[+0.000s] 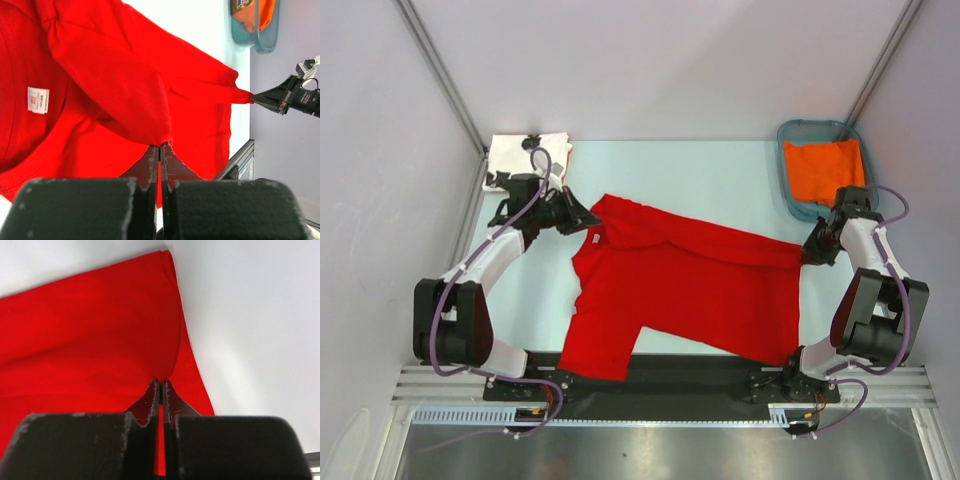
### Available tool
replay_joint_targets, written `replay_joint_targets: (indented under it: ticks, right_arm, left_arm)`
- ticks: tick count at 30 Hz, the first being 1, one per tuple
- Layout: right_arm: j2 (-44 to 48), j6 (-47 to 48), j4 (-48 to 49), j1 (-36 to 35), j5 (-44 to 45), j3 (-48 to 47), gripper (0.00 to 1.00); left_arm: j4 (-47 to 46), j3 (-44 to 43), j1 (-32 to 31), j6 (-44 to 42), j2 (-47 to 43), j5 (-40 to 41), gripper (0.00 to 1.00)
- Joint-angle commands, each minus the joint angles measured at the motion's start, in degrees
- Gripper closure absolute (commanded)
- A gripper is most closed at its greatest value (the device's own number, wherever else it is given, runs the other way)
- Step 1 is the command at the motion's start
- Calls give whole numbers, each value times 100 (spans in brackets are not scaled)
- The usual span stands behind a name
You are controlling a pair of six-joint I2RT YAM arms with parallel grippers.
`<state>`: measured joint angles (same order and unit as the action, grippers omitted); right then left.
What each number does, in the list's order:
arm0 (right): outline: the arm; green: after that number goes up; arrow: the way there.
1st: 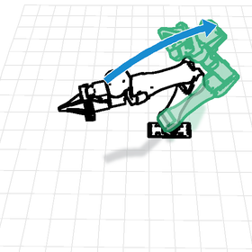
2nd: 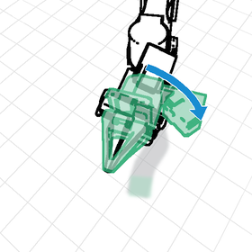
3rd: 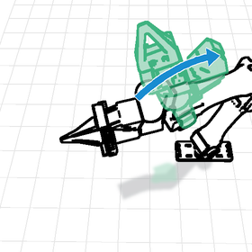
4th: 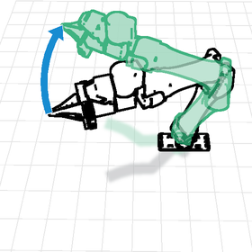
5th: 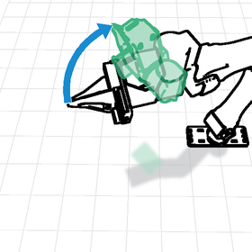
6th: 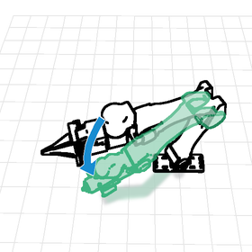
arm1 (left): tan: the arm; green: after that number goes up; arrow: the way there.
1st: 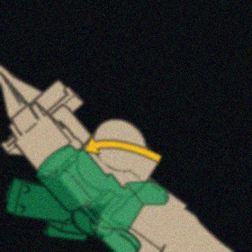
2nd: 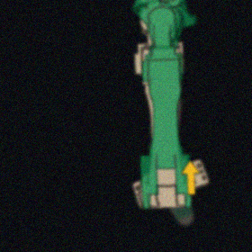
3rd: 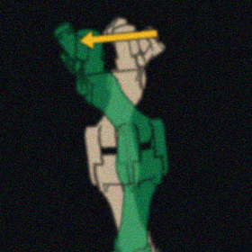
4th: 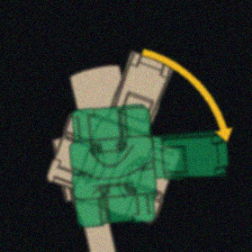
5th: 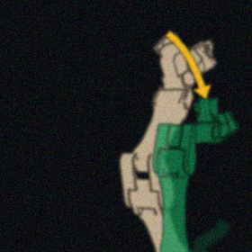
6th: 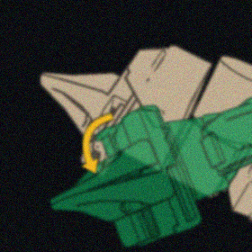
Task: Fold and stack the t-shirts
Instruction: Fold the tshirt
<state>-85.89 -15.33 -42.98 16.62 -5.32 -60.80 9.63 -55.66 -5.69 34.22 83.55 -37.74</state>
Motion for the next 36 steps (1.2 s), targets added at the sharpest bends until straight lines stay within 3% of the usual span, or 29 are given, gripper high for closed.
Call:
replay_joint_targets:
  ticks: [1, 21, 27, 29, 30, 31, 33, 34, 36]
  right_arm:
    - [151, 39, 27, 16, 137, 50, 98]
    - [11, -40, 53, 16, 119, 121, 94]
    - [-51, -75, 18, 16, 84, 156, 88]
    - [-42, -66, -8, 16, 66, 226, 83]
    - [-51, -58, -165, 8, 66, 235, 74]
    - [-16, -66, -262, 16, 136, 235, 68]
    - [177, -40, -456, 69, 268, 174, 57]
    - [273, -75, -439, 95, 321, 156, 45]
    - [571, -145, 84, 96, -79, 164, 35]
  left_arm:
    - [83, 99, 51, -178, -269, -14, 100]
    - [312, 854, 139, -117, -884, 3, 100]
    - [460, 961, 165, -196, -1060, 178, 96]
    - [715, 891, 191, -319, -1016, 354, 81]
    - [873, 794, 209, -432, -981, 433, 55]
    - [935, 733, 209, -520, -981, 503, 42]
    - [979, 453, 192, -801, -1059, 670, 33]
    - [1040, 329, 191, -1090, -1164, 889, 29]
    - [1024, -74, 174, -1399, -1122, 1179, 21]
